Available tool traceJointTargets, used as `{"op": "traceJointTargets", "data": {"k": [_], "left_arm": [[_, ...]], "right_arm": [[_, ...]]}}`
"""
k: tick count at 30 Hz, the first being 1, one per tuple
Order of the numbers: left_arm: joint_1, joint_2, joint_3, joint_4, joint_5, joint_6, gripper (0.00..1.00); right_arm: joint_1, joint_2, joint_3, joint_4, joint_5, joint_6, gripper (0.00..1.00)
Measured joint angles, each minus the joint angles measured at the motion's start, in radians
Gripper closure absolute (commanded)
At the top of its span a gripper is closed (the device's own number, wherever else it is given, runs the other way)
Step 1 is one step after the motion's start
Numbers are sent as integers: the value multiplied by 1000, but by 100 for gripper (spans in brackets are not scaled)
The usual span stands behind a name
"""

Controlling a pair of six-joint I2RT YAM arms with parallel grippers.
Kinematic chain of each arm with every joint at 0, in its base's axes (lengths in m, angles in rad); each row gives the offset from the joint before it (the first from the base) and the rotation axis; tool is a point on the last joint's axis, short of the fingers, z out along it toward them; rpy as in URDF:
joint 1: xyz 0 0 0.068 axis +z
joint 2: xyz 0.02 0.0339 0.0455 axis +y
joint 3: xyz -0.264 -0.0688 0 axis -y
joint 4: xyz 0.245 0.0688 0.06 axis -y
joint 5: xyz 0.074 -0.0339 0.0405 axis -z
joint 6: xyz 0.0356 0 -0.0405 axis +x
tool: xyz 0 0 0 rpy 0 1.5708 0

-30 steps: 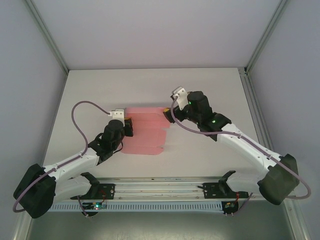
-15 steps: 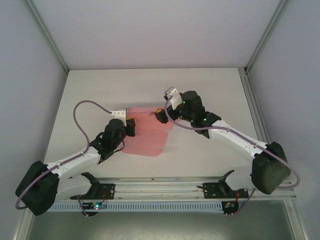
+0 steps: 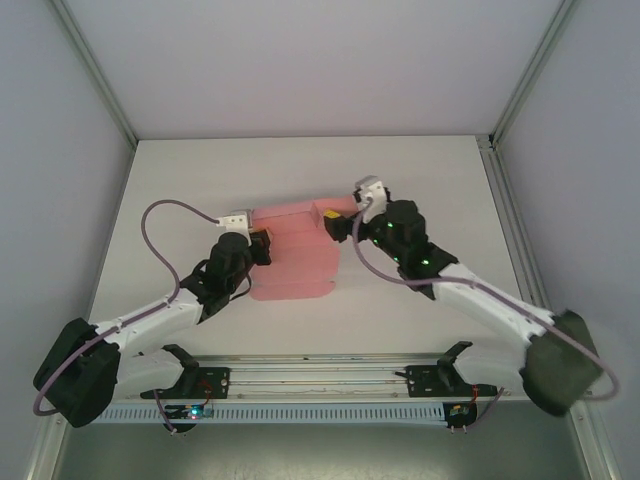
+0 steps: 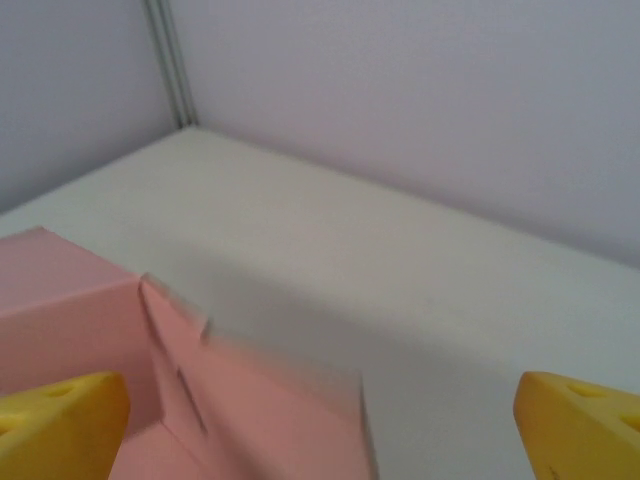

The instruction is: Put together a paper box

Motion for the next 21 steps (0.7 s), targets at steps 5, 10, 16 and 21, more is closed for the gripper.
{"op": "traceJointTargets", "data": {"k": [5,10,16,21], "left_arm": [[35,-37,1,-33,-5,-18,100],[71,-100,0,-32,38,-33,100],[77,-145,-1,-29,88,-50,100],[77,-144,-4,-28,133,-46,100]], "right_arm": [[-21,-251,-104,-62,45,24,2],[-105,-294,-180,-131,44,97,2],[-214,-143,-217,-118,-116,184,2],[-196,-33,-169,-100,-215,175,2]]}}
